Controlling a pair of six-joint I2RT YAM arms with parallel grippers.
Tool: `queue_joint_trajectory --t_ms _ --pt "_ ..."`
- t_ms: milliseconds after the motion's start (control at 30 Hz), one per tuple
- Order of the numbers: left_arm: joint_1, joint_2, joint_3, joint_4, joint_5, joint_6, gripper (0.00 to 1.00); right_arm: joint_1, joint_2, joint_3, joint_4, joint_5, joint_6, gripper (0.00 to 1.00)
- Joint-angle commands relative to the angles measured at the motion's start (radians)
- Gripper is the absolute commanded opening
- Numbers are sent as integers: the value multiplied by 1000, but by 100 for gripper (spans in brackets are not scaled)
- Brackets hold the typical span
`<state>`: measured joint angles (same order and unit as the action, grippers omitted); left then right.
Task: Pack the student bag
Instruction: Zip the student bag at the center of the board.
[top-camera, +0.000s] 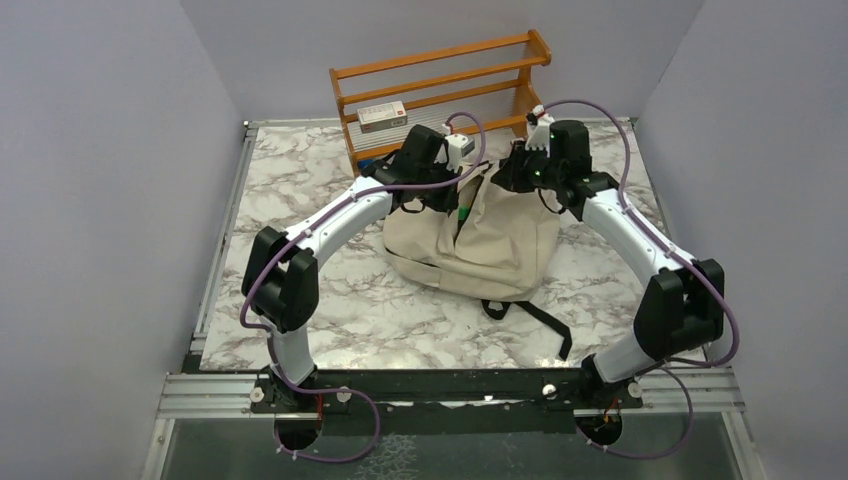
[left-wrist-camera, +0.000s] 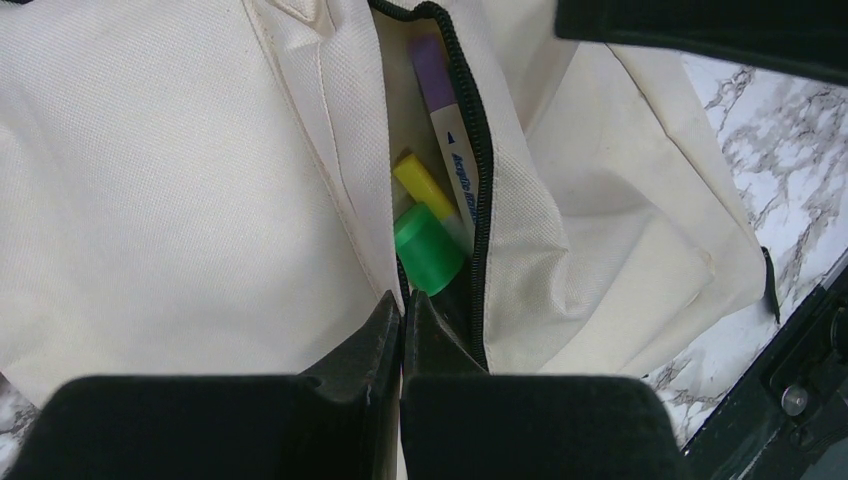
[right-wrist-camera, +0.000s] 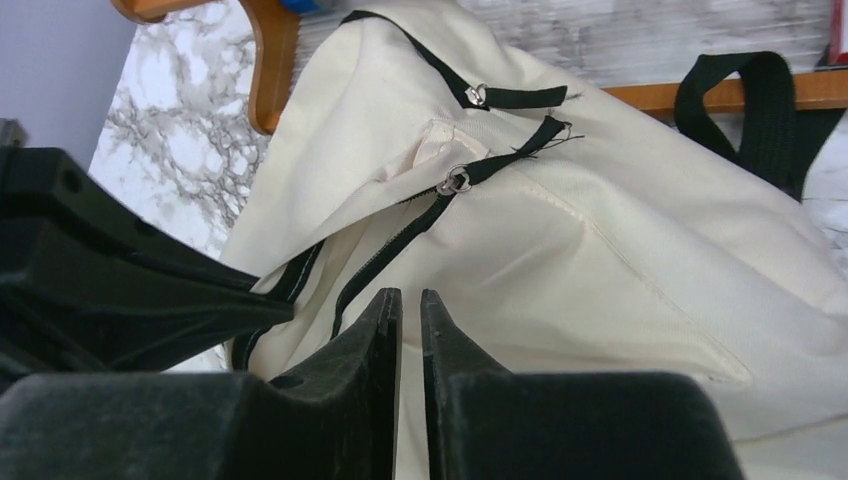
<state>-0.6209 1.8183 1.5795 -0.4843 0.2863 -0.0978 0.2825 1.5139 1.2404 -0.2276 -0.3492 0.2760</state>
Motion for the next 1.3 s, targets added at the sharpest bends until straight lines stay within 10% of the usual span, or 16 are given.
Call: queue_joint_trajectory --t_ms 0,333,933,1267 --pt "7 -47 -9 29 20 -3 0 7 96 59 25 -125 -14 15" --pt "10 -49 -11 36 33 -7 0 29 207 52 -32 -198 -34 18" --pt "24 -38 -37 49 54 -10 0 27 55 21 119 264 97 52" --pt "26 -37 -47 59 68 -9 0 24 184 69 178 229 220 60"
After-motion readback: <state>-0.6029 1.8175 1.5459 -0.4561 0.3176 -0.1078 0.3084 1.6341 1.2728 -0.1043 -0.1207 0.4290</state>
